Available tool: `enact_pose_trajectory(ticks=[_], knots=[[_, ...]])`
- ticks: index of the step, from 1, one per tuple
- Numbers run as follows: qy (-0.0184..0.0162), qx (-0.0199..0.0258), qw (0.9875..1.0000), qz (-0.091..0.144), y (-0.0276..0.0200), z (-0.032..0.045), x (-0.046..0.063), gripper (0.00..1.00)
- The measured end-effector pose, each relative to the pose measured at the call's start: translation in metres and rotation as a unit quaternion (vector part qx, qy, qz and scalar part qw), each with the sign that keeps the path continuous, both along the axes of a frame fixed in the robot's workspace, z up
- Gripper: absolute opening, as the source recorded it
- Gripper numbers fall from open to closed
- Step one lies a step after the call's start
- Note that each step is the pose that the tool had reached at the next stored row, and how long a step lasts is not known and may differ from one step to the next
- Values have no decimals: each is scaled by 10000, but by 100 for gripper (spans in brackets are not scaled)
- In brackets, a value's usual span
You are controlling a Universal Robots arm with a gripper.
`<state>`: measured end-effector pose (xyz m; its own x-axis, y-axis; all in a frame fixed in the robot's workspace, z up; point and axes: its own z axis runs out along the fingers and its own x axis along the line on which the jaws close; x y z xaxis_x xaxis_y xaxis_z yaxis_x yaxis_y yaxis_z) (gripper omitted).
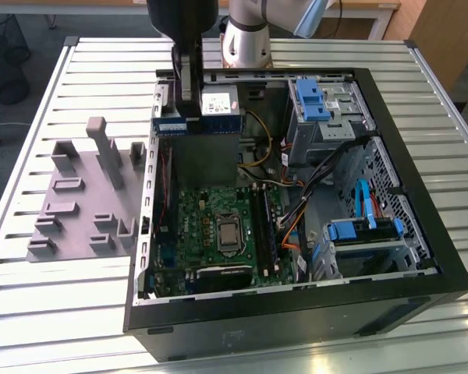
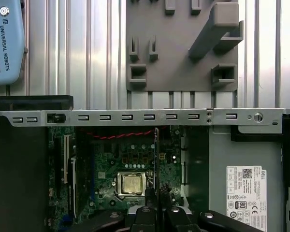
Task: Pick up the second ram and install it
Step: 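Pick up the second ram and move it above second insertion slot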
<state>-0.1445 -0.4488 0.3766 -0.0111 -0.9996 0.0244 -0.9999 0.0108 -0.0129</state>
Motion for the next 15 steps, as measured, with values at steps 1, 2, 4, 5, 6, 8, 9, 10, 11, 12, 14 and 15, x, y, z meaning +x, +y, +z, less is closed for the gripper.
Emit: enact_pose_trajectory(ticks=[1, 2, 4, 5, 6, 8, 9, 10, 11, 12, 14, 15], knots=[[0, 0, 10000, 0, 0, 0, 16, 14], [0, 0, 10000, 0, 0, 0, 29, 14], [0, 0, 10000, 0, -1, 0, 39, 14], [0, 0, 10000, -1, -1, 0, 39, 14], [0, 0, 10000, -1, 0, 0, 39, 14], [0, 0, 10000, 0, 0, 0, 40, 14], [0, 0, 10000, 0, 0, 0, 40, 14], [0, 0, 10000, 0, 0, 0, 41, 14], [0, 0, 10000, 1, 0, 0, 45, 14], [0, 0, 10000, 1, 0, 0, 50, 14], [0, 0, 10000, 0, 0, 0, 115, 14], [0, 0, 10000, 0, 0, 0, 129, 14]])
